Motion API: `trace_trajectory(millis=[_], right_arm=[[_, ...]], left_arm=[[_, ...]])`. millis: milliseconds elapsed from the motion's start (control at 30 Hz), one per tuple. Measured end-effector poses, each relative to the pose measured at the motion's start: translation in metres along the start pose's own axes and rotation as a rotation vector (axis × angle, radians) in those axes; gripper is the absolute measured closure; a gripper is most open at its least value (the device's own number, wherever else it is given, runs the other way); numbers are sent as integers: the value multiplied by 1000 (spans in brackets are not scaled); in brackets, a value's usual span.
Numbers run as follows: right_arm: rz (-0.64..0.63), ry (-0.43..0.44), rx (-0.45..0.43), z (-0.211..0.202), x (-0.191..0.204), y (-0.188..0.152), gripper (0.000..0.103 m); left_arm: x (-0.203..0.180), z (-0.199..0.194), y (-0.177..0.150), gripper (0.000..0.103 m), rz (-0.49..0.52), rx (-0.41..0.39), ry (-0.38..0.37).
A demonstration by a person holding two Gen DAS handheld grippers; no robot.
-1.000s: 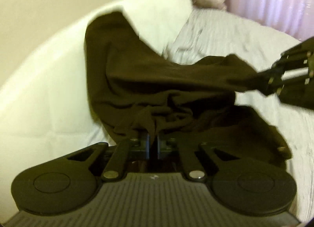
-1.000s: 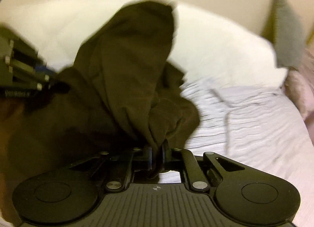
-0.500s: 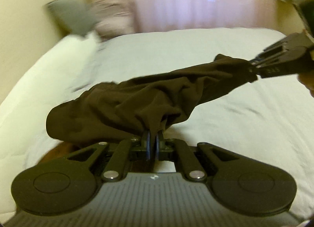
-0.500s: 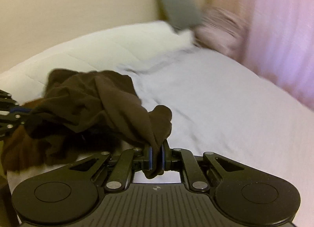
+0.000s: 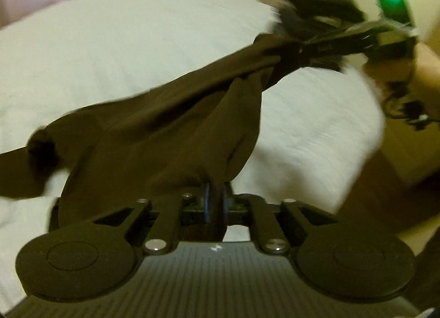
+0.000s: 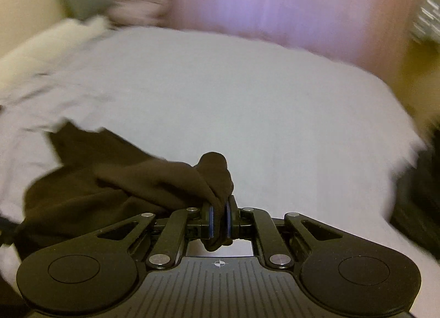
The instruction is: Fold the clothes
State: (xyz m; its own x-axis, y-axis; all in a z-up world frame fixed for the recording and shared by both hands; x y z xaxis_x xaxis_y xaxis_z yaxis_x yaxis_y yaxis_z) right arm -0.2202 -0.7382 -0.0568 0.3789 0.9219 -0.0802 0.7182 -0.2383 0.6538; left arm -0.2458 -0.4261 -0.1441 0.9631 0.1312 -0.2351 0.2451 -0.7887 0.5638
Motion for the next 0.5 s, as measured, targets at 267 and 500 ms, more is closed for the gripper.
trace_trajectory(millis=[267, 500], right_arm=[[130, -211, 214, -23, -64, -103, 54], [75, 135, 175, -8, 55, -91, 21]], left_arm=[[40, 25, -8, 73, -44, 73, 100], [127, -7, -43, 67, -158, 111, 305]])
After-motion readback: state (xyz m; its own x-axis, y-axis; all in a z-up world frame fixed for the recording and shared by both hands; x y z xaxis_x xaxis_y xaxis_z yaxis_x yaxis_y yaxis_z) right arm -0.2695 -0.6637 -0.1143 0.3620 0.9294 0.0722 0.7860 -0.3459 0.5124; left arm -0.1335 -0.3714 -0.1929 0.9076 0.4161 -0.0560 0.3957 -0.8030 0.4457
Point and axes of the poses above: each gripper's, at about its wrist camera, not at the fingertips, and z roughly the way its jaws point, x to its left, y to its top, the point moved 6 cm from there along z, roughly the way its jaws point, and after that the axes turned 2 degrees about -x, right-handed, at the moved point
